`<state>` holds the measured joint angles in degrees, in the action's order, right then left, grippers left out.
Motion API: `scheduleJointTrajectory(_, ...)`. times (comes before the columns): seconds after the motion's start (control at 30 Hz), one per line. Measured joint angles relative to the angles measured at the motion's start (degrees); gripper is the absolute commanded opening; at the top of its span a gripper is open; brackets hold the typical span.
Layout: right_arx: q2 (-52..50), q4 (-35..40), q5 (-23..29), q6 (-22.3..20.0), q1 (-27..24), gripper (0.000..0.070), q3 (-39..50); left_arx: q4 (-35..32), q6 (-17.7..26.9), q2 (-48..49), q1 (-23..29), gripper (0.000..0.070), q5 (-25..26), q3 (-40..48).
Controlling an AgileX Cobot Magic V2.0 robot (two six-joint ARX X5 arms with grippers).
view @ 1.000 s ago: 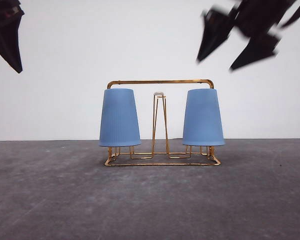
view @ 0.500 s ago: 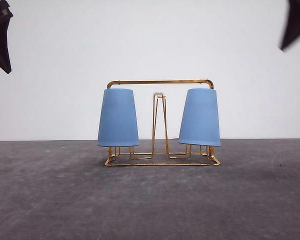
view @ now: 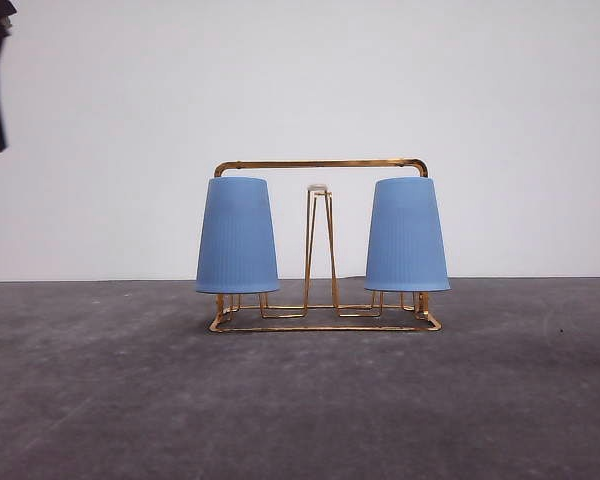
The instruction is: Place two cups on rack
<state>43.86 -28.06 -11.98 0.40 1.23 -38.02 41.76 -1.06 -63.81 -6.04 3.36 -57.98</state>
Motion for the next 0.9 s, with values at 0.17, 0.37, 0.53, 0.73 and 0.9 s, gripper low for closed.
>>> scheduleJointTrajectory(0.17, -0.01, -1.09, 0.0, 1.01, 0.0, 0.0008, -0.02, -0.23, -0.02, 0.0, 0.0, 0.0023, 0.0, 0.0)
scheduleJointTrajectory(0.37, 0.0, -2.03, 0.0, 3.06, 0.0, 0.0008, -0.02, -0.64, -0.02, 0.0, 0.01, 0.0023, 0.0, 0.0)
scheduleJointTrajectory(0.53, 0.0, -1.05, 0.0, 3.13, 0.0, 0.0008, -0.02, -0.66, -0.02, 0.0, -0.1, 0.0023, -0.02, 0.0)
scheduleJointTrajectory(0.73, 0.0, -1.03, 0.01, 3.17, 0.0, 0.0008, -0.02, -2.9, 2.06, 4.12, 0.24, 0.0023, -0.56, 1.49)
scheduleJointTrajectory(0.9, 0.0, -0.89, 0.02, 3.48, 0.0, 0.0008, -0.02, -12.56, 2.9, 16.89, 1.88, 0.0023, -0.57, 12.2)
